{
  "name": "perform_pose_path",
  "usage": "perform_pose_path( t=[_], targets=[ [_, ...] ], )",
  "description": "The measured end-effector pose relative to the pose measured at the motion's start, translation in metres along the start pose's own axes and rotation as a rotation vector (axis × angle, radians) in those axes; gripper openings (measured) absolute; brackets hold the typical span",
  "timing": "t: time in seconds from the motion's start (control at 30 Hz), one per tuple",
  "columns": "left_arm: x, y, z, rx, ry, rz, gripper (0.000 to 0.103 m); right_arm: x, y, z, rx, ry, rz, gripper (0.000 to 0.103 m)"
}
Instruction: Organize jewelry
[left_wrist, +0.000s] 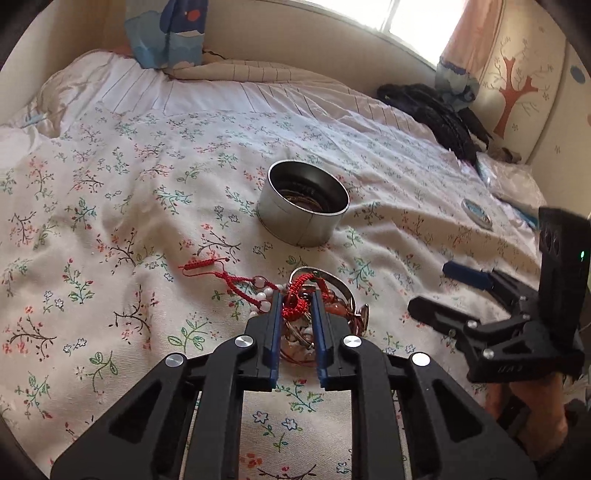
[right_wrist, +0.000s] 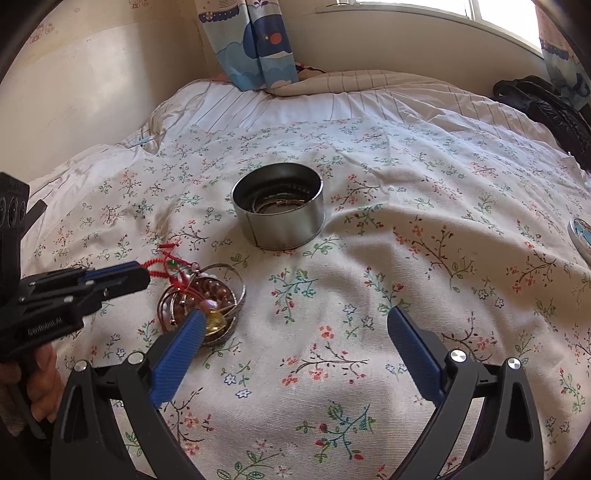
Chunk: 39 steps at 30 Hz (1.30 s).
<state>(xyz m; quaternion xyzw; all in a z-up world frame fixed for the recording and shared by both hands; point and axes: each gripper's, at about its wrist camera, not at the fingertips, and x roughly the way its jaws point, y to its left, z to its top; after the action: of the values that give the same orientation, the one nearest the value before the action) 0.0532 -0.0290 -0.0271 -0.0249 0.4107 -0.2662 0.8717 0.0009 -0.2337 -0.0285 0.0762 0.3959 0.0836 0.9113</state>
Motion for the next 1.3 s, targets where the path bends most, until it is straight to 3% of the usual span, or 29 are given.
perform_pose_path(
  t=[0.2,0.3,0.5,0.73,1.03,1.3],
  targets=[
    [-0.007,0.015,0.005,-0.088,-0.041,-0.028,0.014,0.012,0.029,-0.003,-0.090,0.050,0.098,0.094],
    [-0.007,0.017,0.006,-0.098,-0.043,-0.026,0.014,0.022,0.032,-0.001,-0.059,0.075,0.155,0.094],
    [-0.008,0.021,0.007,-0.109,-0.056,-0.036,0.014,0.041,0.023,-0.001,0.037,0.140,0.232,0.056],
    [-0.009,0.022,0.008,-0.114,-0.059,-0.035,0.014,0.045,0.017,0.000,0.083,0.147,0.298,0.014],
    [-0.014,0.019,0.008,-0.103,-0.091,-0.036,0.014,0.007,-0.008,0.006,0.203,-0.024,0.417,0.014],
    [-0.022,0.011,0.011,-0.077,-0.142,-0.040,0.014,-0.019,-0.015,0.019,0.218,-0.169,0.431,0.014]
  ],
)
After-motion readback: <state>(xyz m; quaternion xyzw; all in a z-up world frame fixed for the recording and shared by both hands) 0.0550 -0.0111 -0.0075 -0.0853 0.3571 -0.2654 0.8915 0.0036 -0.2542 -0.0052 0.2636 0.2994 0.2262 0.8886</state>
